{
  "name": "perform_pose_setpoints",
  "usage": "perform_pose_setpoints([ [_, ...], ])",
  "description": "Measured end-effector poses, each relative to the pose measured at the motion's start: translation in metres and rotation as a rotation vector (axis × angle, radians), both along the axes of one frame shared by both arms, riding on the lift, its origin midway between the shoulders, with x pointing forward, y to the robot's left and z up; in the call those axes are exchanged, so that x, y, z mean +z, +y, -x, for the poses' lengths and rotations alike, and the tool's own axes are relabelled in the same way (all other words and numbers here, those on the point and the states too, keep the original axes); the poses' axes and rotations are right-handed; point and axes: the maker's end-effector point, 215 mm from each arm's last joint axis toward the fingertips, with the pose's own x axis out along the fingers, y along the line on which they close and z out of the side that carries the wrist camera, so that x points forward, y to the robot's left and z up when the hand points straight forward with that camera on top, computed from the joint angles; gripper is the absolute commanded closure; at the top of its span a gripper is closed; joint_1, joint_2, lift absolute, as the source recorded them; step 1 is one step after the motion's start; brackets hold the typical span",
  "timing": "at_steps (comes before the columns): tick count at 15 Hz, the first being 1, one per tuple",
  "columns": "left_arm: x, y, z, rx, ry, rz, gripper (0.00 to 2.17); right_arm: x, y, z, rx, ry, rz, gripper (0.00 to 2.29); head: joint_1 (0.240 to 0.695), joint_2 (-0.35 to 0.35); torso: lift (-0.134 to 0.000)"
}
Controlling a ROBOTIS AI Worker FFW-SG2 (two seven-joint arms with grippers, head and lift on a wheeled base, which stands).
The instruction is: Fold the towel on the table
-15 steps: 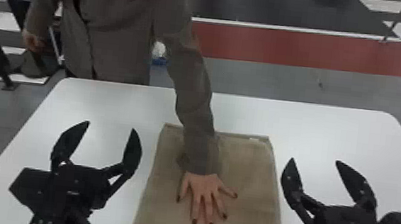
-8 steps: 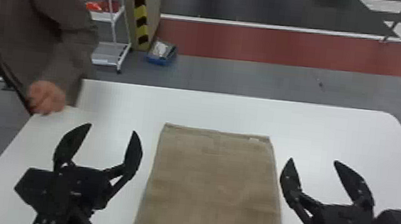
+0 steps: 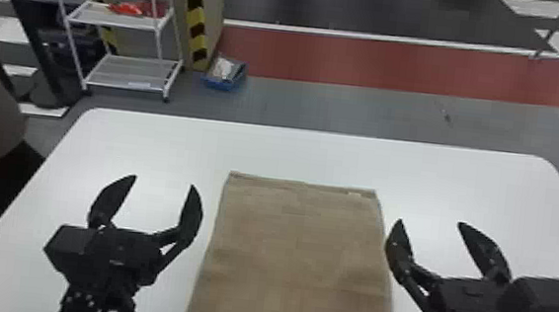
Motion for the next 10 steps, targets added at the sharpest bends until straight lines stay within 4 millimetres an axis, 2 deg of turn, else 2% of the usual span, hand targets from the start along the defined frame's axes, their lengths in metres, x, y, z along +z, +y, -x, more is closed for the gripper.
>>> perform_pose_setpoints([
  [5, -0.031, -0.009, -0.027, -0.061, 0.046, 0.005, 0.19, -0.036, 0.003, -0.015, 0.008, 0.063, 0.025, 0.11, 0.695, 0.023, -0.114],
  [10, -0.048, -0.022, -0.067, -0.162, 0.116, 0.083, 0.35, -0.053, 0.002, -0.017, 0.012, 0.09, 0.038, 0.11, 0.695, 0.006, -0.114],
])
